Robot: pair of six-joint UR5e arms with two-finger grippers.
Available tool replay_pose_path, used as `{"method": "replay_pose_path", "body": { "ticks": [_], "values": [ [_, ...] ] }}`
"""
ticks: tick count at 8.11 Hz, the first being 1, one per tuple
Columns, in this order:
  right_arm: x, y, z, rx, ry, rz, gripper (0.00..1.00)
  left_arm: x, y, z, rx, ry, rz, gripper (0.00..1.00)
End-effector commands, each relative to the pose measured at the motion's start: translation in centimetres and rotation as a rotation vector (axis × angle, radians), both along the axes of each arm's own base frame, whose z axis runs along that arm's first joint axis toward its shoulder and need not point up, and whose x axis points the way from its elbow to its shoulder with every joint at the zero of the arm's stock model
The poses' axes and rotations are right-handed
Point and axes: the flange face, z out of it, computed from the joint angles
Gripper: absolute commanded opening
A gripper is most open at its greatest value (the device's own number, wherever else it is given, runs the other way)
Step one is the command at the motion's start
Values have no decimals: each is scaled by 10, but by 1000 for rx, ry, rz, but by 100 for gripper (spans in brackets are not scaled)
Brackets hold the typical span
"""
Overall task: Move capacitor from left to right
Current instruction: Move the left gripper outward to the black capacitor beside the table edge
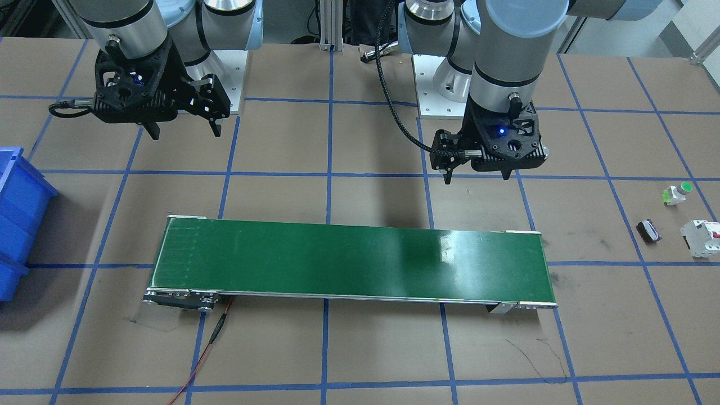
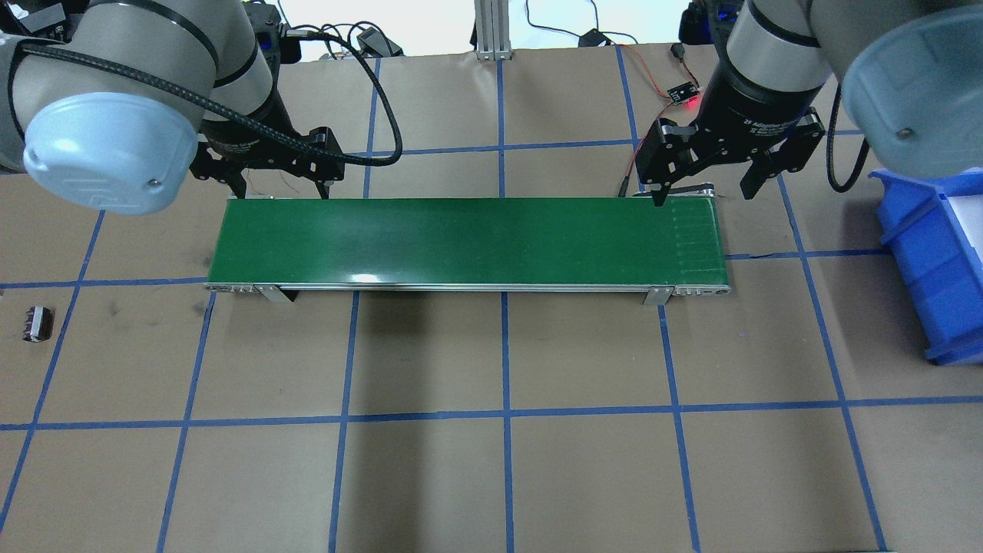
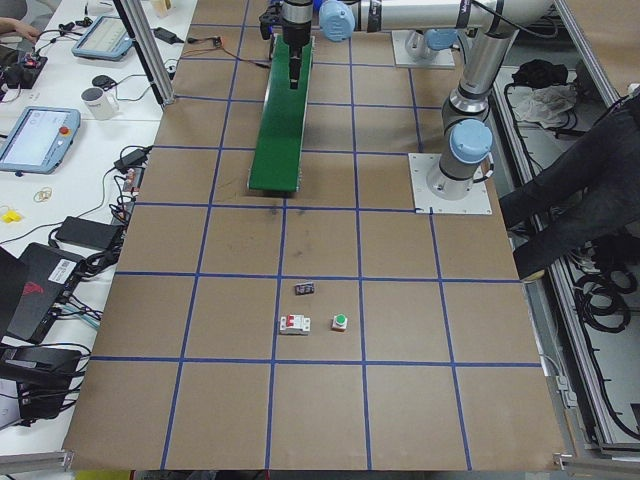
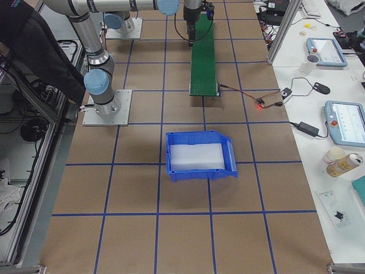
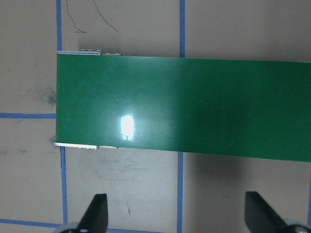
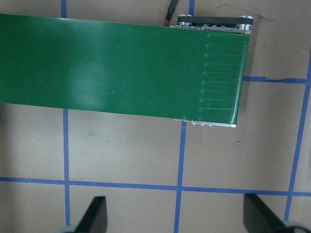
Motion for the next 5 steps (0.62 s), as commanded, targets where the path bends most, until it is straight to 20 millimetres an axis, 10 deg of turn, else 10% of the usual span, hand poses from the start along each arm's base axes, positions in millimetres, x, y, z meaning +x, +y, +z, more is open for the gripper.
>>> {"method": "replay_pose_path", "body": {
  "ticks": [1,3,5],
  "values": [
    [1,0,-2,4,-3,-5,100,4,0,-2,10,-4,4,100],
    [0,0,-2,4,0,0,100,33,-15,1,-5,-6,37,100],
    [1,-1,-2,5,-3,-3,100,134,-32,3,9,-17,-66,100]
  ]
}}
